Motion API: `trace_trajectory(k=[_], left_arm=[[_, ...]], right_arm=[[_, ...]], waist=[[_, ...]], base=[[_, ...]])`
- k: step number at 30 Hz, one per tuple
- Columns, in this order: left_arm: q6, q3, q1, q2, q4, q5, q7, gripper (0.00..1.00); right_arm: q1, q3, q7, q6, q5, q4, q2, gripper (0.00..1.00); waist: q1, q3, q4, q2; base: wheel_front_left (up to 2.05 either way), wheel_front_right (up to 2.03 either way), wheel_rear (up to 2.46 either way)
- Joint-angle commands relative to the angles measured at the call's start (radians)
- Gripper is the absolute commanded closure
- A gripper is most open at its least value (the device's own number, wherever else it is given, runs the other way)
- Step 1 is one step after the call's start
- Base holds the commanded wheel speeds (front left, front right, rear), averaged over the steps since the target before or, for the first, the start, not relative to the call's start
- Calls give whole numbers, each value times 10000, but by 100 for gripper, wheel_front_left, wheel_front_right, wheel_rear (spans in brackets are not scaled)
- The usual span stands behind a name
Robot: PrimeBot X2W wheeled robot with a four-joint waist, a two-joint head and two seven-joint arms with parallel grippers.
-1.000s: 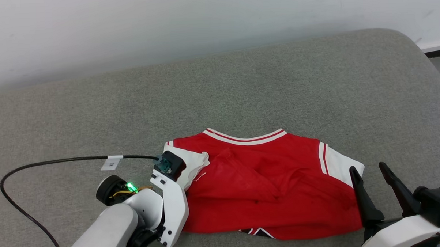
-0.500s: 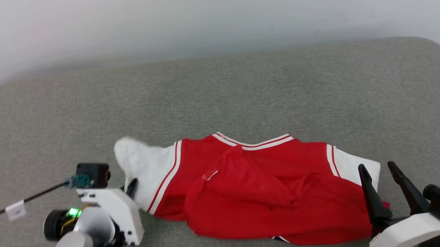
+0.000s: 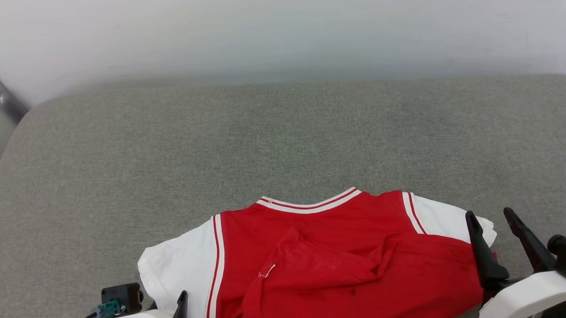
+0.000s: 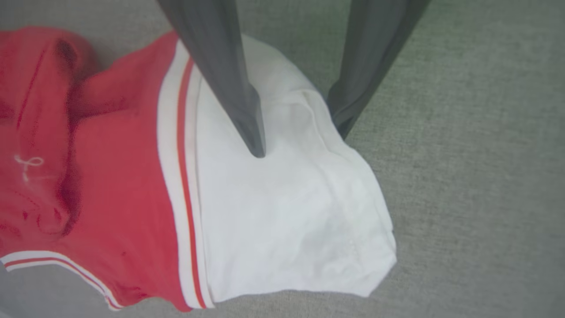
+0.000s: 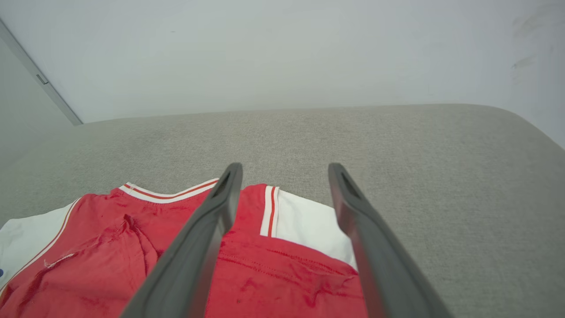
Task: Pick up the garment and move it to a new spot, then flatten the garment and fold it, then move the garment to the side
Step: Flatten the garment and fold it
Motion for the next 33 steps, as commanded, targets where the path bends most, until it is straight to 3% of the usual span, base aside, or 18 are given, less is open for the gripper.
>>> trace_trajectory(k=[1,13,23,33], left_arm=[[-16,-21,-204,-17,-19,191,-237,0],[384,-199,-695,113,-1155,1911,-2822,0],[923,-133,-92,269,-2267,2099,-2808,0],[1154,-59,-196,386,-2715,2157,-2736,0]], right_arm=[[89,-28,50,-3,-42,3,26,0],[609,-394,614,-3,97,103,27,0],[766,-1461,1966,-3,353,764,-21,0],[-1157,-2477,4900,-3,1458,3287,-1132,0]], waist=[[0,-205,36,-1],[0,-1128,-192,-1],[0,-1350,-215,-1],[0,-915,364,-1]], base=[[0,0,0],[0,0,0],[0,0,0],[0,0,0]])
